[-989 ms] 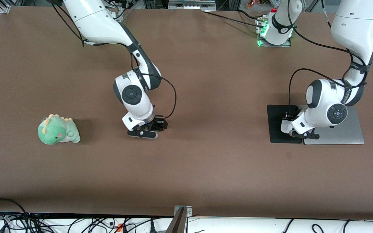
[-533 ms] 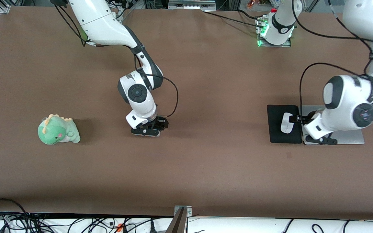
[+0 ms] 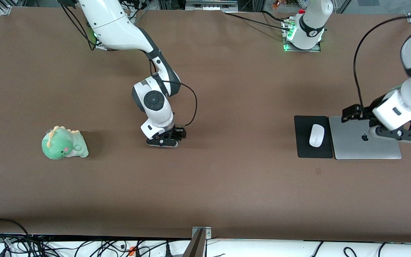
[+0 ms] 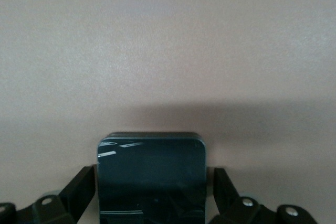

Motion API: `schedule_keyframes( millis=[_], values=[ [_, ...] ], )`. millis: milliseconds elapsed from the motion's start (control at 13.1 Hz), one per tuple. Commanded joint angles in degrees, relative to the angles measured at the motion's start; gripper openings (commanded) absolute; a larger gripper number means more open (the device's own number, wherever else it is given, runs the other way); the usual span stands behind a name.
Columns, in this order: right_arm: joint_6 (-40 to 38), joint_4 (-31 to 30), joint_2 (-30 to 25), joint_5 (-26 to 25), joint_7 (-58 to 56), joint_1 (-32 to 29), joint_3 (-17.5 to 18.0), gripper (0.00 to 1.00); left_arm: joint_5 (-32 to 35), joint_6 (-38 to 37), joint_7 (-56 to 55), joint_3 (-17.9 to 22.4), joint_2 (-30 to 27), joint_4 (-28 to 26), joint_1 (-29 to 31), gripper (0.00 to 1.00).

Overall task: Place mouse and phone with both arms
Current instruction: 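Release the mouse on the pad and raise the left gripper, then carry the black phone with the right gripper beside the green plush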

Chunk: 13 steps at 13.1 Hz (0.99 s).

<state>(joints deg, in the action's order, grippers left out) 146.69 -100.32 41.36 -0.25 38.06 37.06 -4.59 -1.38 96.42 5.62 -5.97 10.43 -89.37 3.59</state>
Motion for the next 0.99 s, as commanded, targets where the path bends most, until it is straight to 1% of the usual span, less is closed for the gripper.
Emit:
schedule_keyframes(
  millis=[0, 76, 152, 228, 304, 380, 457, 533, 609, 685, 837, 913],
  values=[
    [1.7, -2.4, -1.4, -1.2, 1.1, 0.9, -0.9, 0.98, 0.0, -5.1, -0.3, -1.7, -0.2, 5.2, -0.2, 1.00],
    [1.7, -2.4, -1.4, -1.2, 0.8, 0.9, -0.8, 0.86, 0.0, -6.7, -0.3, -1.7, -0.5, 6.3, -0.2, 1.00],
    [1.6, -2.3, -1.4, -1.2, 0.8, 0.9, -0.8, 0.62, 0.0, -7.5, -0.3, -1.8, -1.2, 6.6, -0.3, 1.00],
    [1.4, -2.2, -1.4, -1.2, 0.8, 1.0, -0.8, 0.43, 0.0, -7.6, -0.3, -1.7, -2.5, 6.1, -0.2, 1.00],
    [1.1, -1.8, -1.5, -1.2, 0.5, 0.9, -0.8, 0.34, -0.1, -7.6, -0.4, -1.5, -3.9, 5.1, -0.6, 1.00],
    [-0.3, -1.3, -1.9, -1.2, 0.2, 0.9, -0.8, 0.27, 0.1, -7.5, -1.2, -0.7, -4.9, 4.1, -2.3, 1.00],
    [-2.8, 0.1, -1.9, -1.2, -0.2, 0.7, -0.9, 0.20, 1.8, -7.6, -3.4, -0.5, -5.8, 3.2, -3.1, 1.00],
    [-6.8, 2.7, -2.0, -1.2, -0.9, 0.5, -0.9, 0.15, 3.0, -7.6, -5.9, -0.6, -6.7, 1.7, -3.8, 1.00],
    [-11.4, 5.5, -1.9, -1.1, -3.5, -0.3, -1.3, 0.12, 3.1, -7.0, -6.7, 0.1, -8.2, -0.9, -4.5, 1.00],
    [-14.5, 6.9, -2.2, -0.7, -7.7, -1.4, -2.3, 0.12, 3.1, -6.2, -6.9, 1.1, -9.6, -2.8, -5.2, 1.00],
    [-15.0, 6.5, -4.0, 0.0, -14.8, -5.1, -3.2, 0.12, 3.1, -5.2, -7.0, 4.6, -11.5, -4.9, -8.1, 1.00],
    [-15.0, 5.9, -4.9, 0.1, -16.7, -7.0, -3.2, 0.12, 3.1, -5.2, -7.1, 5.0, -11.7, -4.9, -8.3, 1.00]
  ],
)
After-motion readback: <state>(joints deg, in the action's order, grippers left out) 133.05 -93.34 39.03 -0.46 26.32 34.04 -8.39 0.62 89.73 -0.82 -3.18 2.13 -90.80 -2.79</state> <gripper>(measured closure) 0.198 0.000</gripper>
